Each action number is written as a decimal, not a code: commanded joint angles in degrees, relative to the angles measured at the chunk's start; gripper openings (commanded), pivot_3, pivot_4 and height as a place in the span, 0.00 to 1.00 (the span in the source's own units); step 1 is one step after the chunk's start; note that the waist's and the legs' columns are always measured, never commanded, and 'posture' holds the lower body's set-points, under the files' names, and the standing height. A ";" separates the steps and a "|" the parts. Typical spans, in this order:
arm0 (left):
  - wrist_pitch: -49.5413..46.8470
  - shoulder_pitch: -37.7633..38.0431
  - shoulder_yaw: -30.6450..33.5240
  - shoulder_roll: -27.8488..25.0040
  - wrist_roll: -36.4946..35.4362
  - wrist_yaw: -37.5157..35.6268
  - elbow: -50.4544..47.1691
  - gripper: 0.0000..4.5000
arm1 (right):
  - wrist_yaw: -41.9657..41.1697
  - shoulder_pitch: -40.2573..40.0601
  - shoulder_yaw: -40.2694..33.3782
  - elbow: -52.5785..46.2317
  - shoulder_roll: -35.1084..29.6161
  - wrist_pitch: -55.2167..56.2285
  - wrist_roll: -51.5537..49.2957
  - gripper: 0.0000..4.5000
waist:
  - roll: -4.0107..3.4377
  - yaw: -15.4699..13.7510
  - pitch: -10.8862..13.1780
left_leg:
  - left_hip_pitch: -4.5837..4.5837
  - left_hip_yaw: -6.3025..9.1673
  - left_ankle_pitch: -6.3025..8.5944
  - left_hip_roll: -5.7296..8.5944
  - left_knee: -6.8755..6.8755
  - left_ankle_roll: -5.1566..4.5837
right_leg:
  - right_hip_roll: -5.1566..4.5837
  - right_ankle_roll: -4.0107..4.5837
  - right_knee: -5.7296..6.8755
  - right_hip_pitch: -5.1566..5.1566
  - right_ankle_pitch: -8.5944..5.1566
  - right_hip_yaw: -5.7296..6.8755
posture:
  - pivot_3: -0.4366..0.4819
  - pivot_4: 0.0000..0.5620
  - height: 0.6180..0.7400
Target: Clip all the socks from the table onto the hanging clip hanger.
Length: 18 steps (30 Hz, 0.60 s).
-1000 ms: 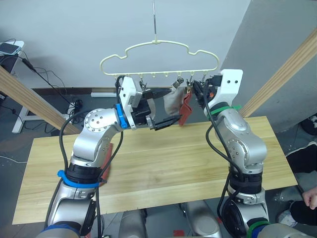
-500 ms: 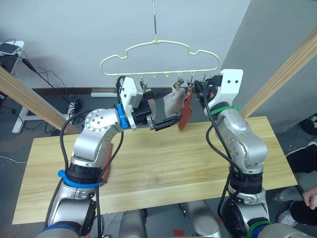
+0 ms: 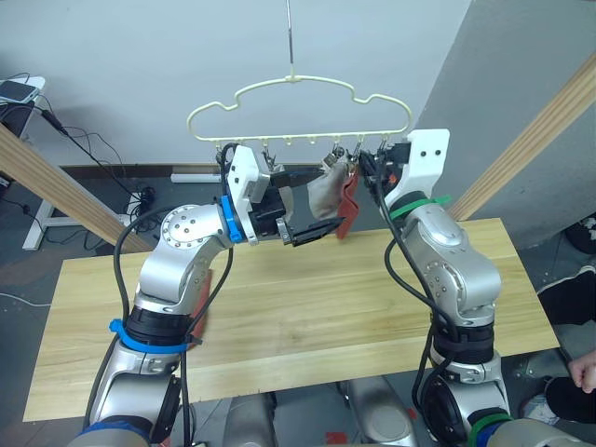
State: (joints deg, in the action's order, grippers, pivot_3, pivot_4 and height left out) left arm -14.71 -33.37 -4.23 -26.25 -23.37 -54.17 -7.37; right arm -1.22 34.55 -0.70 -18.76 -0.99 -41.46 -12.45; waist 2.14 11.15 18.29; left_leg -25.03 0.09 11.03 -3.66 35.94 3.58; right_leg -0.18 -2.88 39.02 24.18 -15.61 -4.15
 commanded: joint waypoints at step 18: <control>0.21 0.49 0.21 -0.22 0.35 0.74 -1.90 1.00 | -0.54 1.62 0.03 0.89 -0.98 4.26 0.65 0.09 | 0.00 0.00 0.00 | 0.00 0.00 0.00 0.00 0.01 0.00 | 0.00 0.01 0.02 0.00 0.00 0.00 | 0.18 0.50 0.93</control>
State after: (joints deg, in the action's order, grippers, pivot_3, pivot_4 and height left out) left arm -14.72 -33.15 -4.23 -26.27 -23.35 -53.83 -7.37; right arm -1.28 35.09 -0.65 -16.61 -1.84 -38.46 -12.01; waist 2.14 11.14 18.29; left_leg -25.03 0.09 11.03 -3.66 35.95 3.58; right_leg -0.18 -2.88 39.04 24.18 -15.61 -4.15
